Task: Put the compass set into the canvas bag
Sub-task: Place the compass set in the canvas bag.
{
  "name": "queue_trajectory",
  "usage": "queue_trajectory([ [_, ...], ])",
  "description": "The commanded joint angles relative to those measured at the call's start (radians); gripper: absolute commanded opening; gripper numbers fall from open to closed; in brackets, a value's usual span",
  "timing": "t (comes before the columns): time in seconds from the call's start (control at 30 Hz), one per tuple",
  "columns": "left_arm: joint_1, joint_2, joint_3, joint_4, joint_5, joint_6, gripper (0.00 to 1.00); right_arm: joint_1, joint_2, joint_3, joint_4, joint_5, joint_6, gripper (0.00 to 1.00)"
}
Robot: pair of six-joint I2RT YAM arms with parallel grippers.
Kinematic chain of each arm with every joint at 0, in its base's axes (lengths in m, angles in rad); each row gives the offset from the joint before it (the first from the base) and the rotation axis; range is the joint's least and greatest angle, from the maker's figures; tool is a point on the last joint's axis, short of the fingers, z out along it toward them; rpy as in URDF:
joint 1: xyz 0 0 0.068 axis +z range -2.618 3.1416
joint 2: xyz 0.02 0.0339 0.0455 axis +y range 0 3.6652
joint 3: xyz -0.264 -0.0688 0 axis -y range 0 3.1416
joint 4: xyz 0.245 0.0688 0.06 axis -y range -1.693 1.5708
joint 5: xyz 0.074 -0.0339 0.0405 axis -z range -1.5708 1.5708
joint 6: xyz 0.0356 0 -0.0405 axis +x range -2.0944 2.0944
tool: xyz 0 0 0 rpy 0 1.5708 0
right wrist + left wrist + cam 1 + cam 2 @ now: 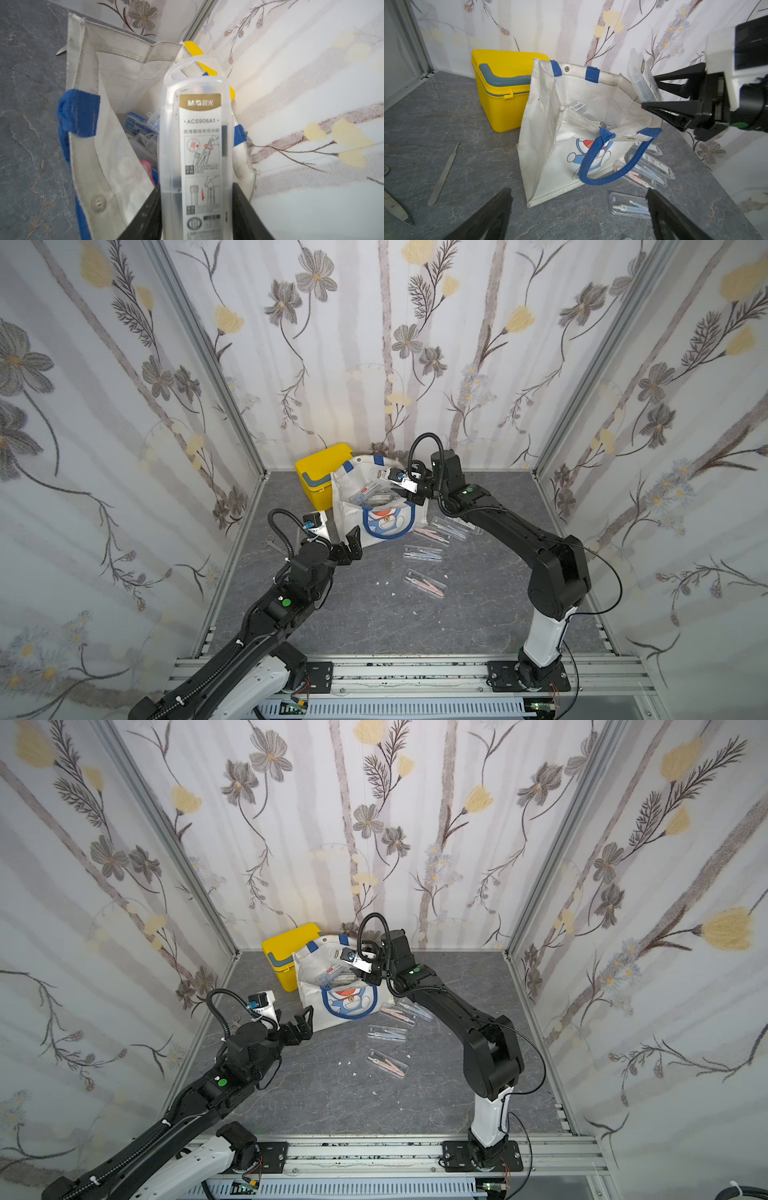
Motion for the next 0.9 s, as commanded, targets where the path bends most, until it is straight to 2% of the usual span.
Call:
queue_trajectory([
  [0.0,0.003,-0.012,-0.004,0.001,-0.019,-0.020,1.00,0.005,0.050,0.042,0.099,-0.053,0.002,0.40],
  [0.3,0.002,-0.047,-0.014,-0.021,-0.036,-0.036,1.00,0.010,0.189,0.101,0.078,-0.025,0.007,0.40],
  [0.43,0.001,-0.054,-0.016,-0.021,-0.041,-0.037,1.00,0.012,0.226,0.103,0.047,0.051,-0.011,0.40],
  [0.7,0.002,-0.048,-0.016,-0.001,-0.041,-0.029,1.00,0.063,0.271,0.102,-0.044,0.323,-0.151,0.43],
  [0.87,0.001,-0.037,-0.014,0.011,-0.038,-0.024,1.00,0.078,0.272,0.098,-0.066,0.356,-0.173,0.48],
])
